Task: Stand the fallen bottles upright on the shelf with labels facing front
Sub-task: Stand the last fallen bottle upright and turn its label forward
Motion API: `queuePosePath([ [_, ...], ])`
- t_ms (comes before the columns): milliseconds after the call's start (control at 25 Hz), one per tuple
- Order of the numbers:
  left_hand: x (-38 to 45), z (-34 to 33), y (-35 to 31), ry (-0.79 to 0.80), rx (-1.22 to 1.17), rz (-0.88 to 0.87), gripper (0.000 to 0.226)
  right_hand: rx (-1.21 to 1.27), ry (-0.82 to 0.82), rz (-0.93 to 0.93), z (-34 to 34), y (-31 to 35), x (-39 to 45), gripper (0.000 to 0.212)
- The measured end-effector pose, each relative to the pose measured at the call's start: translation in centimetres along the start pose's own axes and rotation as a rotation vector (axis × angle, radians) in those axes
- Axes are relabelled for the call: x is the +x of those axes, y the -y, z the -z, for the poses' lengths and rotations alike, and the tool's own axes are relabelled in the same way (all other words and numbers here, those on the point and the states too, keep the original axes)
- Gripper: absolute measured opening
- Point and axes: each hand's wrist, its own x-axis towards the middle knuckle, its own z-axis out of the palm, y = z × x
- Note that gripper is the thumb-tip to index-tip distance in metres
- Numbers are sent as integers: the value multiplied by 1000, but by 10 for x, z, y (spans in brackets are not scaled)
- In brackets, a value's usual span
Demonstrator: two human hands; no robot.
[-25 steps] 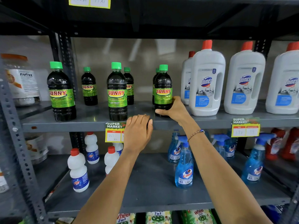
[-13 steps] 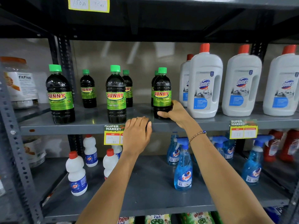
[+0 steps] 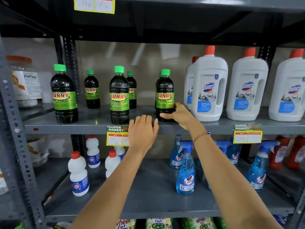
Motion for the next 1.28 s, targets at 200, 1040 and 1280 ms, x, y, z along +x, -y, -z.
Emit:
queuePosePath([
  [200, 50, 9, 2, 412, -273, 91, 58, 69, -25, -5, 18, -3, -8, 71],
  [1040, 45, 30, -7, 493, -850, 251, 59, -28, -73, 69, 21, -3, -34, 49],
  [1280, 38, 34, -4, 477, -860, 285, 67, -3, -74, 84, 19, -3, -39, 50],
])
